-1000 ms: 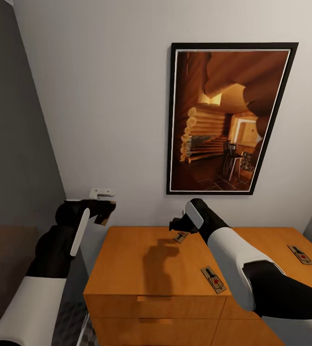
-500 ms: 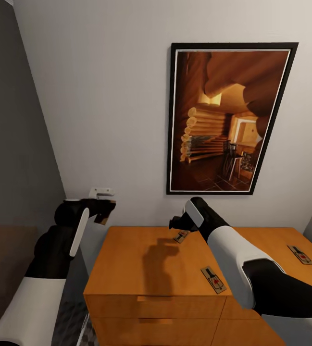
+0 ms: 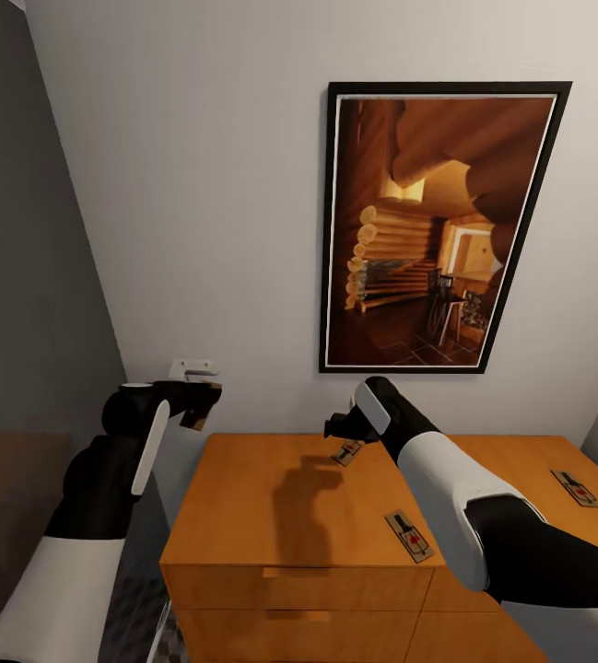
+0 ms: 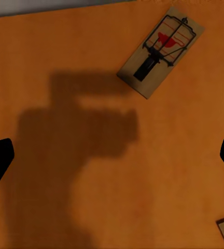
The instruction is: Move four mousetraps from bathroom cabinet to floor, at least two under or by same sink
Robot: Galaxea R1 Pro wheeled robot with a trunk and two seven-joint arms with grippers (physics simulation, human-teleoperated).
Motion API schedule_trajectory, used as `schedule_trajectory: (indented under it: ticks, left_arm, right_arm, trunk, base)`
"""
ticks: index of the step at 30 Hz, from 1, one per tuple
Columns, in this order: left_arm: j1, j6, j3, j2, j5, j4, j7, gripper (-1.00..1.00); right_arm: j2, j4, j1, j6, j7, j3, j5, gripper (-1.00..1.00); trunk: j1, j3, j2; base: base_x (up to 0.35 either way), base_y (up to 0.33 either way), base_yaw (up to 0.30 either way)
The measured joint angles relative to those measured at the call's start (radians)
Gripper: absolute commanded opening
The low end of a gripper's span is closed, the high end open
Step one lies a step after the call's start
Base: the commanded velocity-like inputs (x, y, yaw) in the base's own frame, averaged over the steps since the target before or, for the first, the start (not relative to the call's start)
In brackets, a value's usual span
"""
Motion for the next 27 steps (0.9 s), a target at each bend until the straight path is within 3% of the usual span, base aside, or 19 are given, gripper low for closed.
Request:
schedule_trajectory:
  ticks: [27]
  left_arm:
    - [0.006, 0.000, 0.000, 0.001, 0.000, -0.009, 0.000, -1.00]
  right_arm:
    - [0.000, 0.006, -0.002, 0.001, -0.020, -0.002, 0.001, 1.00]
  trunk:
    - [0.000, 0.000, 0.000]
  base:
    - [0.000, 0.000, 0.000]
